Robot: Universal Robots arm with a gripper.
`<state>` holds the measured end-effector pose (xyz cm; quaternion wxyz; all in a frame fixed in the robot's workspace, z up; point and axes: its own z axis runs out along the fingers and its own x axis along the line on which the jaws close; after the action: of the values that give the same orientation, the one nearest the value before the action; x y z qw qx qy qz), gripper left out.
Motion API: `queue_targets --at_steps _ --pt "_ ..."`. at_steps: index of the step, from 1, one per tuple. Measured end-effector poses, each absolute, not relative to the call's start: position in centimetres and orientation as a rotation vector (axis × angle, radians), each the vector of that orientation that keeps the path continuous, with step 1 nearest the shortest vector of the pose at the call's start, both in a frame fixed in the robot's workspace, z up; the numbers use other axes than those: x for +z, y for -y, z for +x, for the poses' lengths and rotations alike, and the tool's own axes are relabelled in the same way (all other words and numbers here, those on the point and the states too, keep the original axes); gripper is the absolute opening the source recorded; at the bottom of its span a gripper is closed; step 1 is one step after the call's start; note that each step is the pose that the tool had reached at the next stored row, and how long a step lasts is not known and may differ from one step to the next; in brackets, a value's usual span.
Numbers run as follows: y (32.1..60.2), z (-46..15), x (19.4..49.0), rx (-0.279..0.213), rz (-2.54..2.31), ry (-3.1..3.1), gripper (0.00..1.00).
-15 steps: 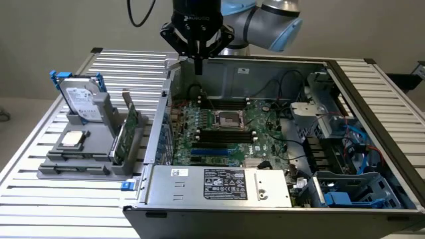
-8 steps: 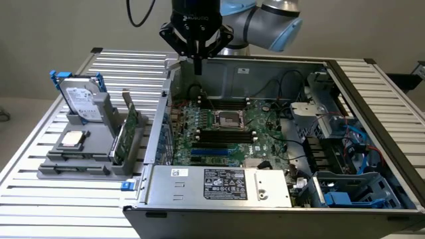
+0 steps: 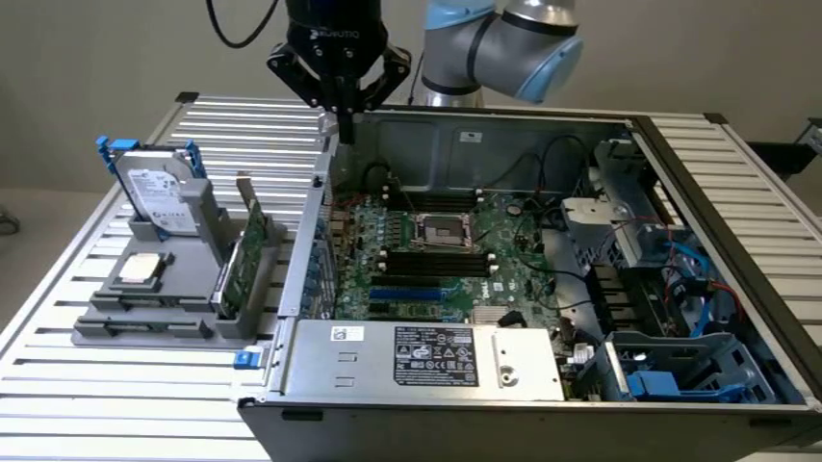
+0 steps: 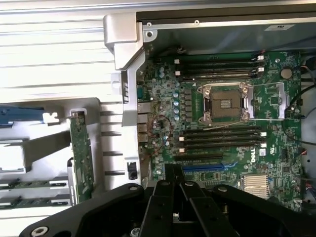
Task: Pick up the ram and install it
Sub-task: 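Reach for the ram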
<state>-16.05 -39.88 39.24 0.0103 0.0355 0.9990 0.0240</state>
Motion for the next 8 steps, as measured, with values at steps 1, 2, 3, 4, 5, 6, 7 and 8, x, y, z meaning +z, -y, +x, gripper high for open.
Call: queue_targets --at_steps 1,2,3,4,5,6,7,8 --pt "39.9 -16.5 39.2 0.075 0.111 -3.118 0.11" --pt "39.9 -17.0 39.2 0.075 0.111 -3.118 0.11" --pt "39.9 -17.4 39.2 0.075 0.111 -3.118 0.11" --pt "39.9 -17.9 39.2 0.075 0.111 -3.118 0.11" --pt "39.9 -18.4 39.2 0.075 0.111 -3.118 0.11" --pt "39.9 -18.8 39.1 0.075 0.111 -3.118 0.11" --pt "39.9 -19.3 39.1 0.075 0.111 -3.118 0.11" --pt "39.9 -19.7 39.0 0.075 0.111 -3.118 0.11"
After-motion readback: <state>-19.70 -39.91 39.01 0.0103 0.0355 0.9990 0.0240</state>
